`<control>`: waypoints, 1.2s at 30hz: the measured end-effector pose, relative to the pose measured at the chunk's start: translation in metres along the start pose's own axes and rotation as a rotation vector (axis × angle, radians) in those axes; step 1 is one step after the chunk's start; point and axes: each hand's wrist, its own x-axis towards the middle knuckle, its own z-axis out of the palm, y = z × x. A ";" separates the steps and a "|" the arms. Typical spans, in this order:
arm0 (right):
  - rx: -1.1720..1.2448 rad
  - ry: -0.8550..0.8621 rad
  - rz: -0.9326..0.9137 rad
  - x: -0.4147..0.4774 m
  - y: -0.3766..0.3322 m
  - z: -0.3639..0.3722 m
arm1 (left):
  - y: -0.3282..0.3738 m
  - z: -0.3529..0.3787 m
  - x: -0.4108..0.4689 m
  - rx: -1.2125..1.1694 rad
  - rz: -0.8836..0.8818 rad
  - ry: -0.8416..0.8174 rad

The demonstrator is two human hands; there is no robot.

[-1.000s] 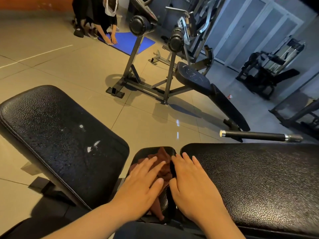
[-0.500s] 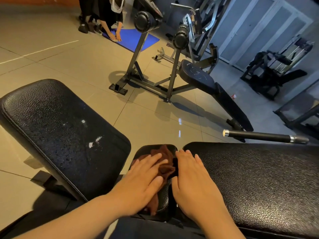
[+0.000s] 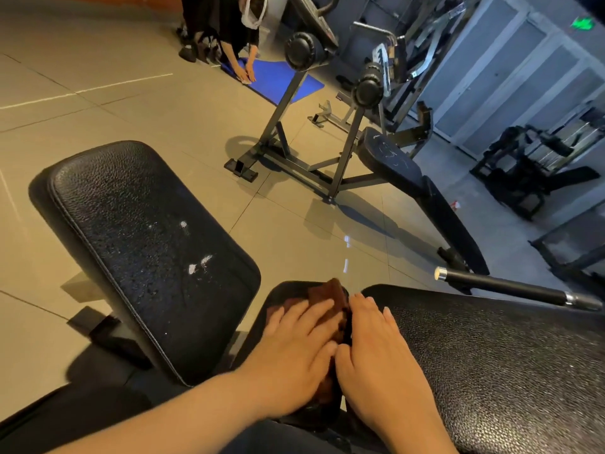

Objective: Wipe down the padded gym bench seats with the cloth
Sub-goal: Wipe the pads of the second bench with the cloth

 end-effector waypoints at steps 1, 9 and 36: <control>-0.003 -0.002 0.001 0.000 -0.001 0.000 | -0.003 0.000 -0.012 -0.028 0.013 -0.005; -0.055 0.050 -0.017 -0.001 0.000 0.005 | -0.027 -0.009 0.081 -0.010 -0.358 -0.072; -0.026 0.094 -0.054 -0.002 0.003 0.010 | -0.023 0.009 0.060 -0.016 -0.107 0.049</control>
